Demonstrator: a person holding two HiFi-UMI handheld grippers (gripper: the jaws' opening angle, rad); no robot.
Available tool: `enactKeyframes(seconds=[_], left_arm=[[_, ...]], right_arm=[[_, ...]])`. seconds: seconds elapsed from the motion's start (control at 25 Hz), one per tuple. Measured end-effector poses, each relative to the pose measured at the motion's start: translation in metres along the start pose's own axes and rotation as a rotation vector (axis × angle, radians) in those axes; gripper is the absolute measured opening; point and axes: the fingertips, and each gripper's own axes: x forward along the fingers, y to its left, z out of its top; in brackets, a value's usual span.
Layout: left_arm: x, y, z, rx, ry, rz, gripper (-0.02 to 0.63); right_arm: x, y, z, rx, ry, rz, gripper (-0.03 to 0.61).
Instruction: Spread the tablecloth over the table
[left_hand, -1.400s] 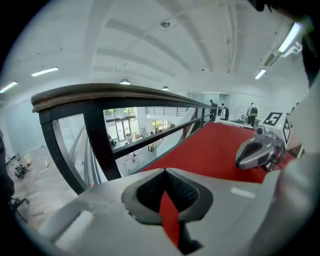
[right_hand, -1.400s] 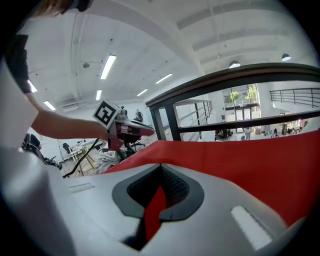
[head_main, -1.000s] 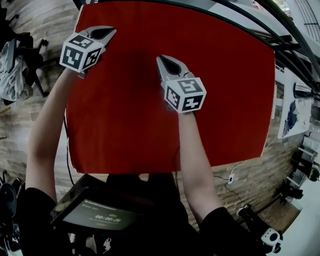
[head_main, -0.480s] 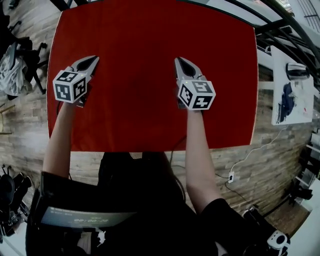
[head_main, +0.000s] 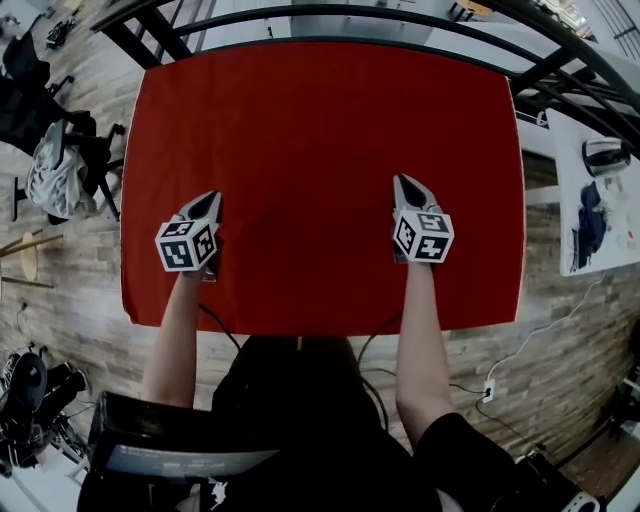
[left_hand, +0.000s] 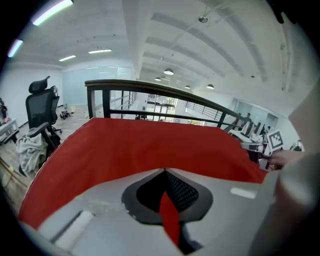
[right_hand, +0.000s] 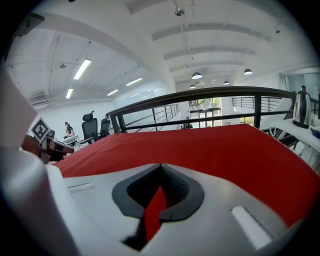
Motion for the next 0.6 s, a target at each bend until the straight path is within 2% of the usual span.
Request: enactKeyframes(seconds=[0.16,0.24,0.32,0.36,0.52,0.6], left_arm=[[0.020,0.029,-0.003,0.008,0.006,0.098,0.005],[0.030,0.045,-0.006,0.037,0.023,0.155,0.006],[0.040,0.062,-0.009,0.035,0.040,0.197,0.008],[0.044,0.070,-0.011,0.025,0.051,0.214,0.030],[0.058,0.093,-0.031,-0.010,0.131,0.249,0.005],[0.062,0.095,-0.032,-0.047,0.134,0.243,0.006]], right_arm=[[0.008,-0.032,-0.014,0.001,0.072,-0.086,0.009],[0.008,-0.038,-0.027,0.004,0.123,-0.116,0.011],[0.009,-0.041,-0.040,-0.006,0.165,-0.147,0.011],[0.011,-0.043,-0.046,-0.007,0.183,-0.165,0.011],[0.020,-0.057,-0.068,0.008,0.260,-0.226,0.011],[0.024,-0.062,-0.072,0.006,0.288,-0.238,0.009]])
